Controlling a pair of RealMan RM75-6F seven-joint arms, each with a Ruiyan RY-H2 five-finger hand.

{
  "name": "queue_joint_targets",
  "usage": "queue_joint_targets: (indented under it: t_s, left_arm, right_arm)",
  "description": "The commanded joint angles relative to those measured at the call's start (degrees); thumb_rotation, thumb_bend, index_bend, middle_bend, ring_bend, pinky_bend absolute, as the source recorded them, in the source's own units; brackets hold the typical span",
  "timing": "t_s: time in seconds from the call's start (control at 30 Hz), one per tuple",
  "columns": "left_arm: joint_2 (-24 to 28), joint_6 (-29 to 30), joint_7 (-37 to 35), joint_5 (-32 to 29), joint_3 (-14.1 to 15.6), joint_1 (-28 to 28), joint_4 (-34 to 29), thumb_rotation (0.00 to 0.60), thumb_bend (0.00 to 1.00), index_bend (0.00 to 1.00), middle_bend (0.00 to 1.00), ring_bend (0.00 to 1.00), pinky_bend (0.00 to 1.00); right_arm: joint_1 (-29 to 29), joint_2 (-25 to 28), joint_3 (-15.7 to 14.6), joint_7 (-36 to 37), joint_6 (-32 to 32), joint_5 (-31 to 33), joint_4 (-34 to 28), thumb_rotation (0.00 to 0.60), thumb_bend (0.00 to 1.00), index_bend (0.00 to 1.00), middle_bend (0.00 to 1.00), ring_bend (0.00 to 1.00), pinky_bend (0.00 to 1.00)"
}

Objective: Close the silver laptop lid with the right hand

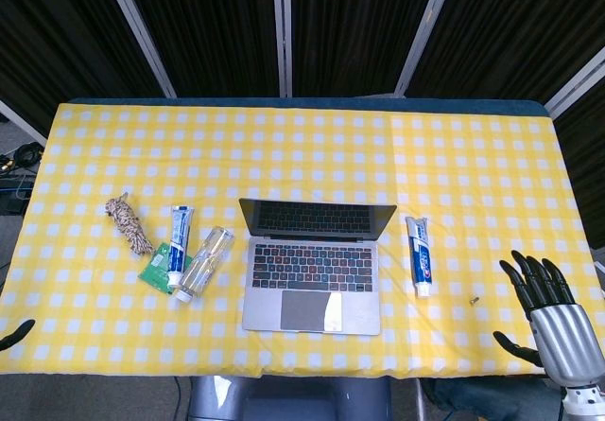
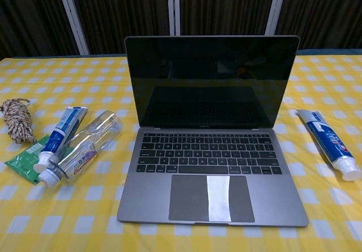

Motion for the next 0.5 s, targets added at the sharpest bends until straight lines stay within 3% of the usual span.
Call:
queue_joint_targets:
  t_s: [0.03,0.23,0.4,0.5]
  left_arm:
    - [0.0,-0.2,0.0,-0.1,0.0,0.0,0.1,0.6,0.0,0.0,0.0,0.0,0.0]
    - [0.0,-0.6,0.2,-0.3,-0.1,-0.2,-0.1,0.6,0.0,0.0,0.0,0.0,0.0]
    - [0.0,-0.8,0.3,-1.0,-0.5,-0.4,-0.1,0.6,0.0,0.0,0.0,0.0,0.0]
    - [-0.1,-1.7,0.5,-1.9,-0.7,-0.8,-0.2,0.6,0.0,0.0,0.0,0.0,0.0]
  right_arm:
    - [0.0,0.0,0.0,0.0,-0.1,0.1,0.0,0.6,0.0,0.0,0.0,0.0,0.0]
    - [0.8,0.0,0.3,0.4,-1.5,1.0,0.2,0.6,0.0,0.0,0.0,0.0,0.0]
    - [5.3,1.1,3.7,4.5,-6.5,5.0,0.6,0.6,0.01,0.0,0.0,0.0,0.0]
    - [9.0,1.8,5.8,6.7,-10.4,6.1,1.1,0.6,0.3,0.0,0.0,0.0,0.0]
